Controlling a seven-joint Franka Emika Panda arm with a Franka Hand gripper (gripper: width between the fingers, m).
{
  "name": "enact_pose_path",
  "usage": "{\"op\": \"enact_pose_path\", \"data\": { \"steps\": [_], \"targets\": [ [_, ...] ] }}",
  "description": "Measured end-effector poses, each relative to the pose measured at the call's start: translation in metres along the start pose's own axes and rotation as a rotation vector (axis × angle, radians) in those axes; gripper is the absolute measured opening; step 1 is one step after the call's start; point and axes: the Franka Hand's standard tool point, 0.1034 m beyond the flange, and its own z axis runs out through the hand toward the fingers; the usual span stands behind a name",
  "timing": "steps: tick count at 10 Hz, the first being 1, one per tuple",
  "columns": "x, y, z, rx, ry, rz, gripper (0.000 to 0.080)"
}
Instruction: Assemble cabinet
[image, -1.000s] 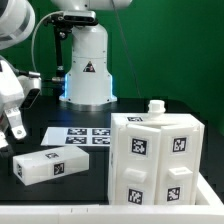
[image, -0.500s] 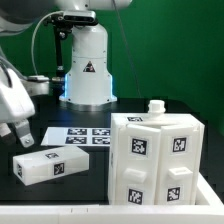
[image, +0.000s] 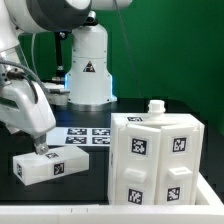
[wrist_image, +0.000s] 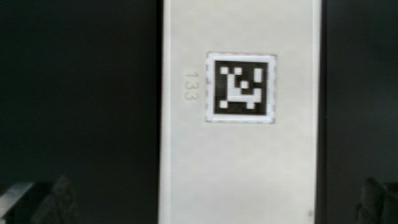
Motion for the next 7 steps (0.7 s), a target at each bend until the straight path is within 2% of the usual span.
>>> {"op": "enact_pose_path", "data": {
  "steps": [1, 2, 7],
  "targets": [
    [-0.011, -0.006, 0.005, -0.032, -0.008, 0.066, 0.0796],
    [-0.019, -0.013, 0.011, -0.045, -0.005, 0.068, 0.0796],
    [-0.018, -0.01, 0.034, -0.068, 0.046, 0.058, 0.0796]
  ]
}}
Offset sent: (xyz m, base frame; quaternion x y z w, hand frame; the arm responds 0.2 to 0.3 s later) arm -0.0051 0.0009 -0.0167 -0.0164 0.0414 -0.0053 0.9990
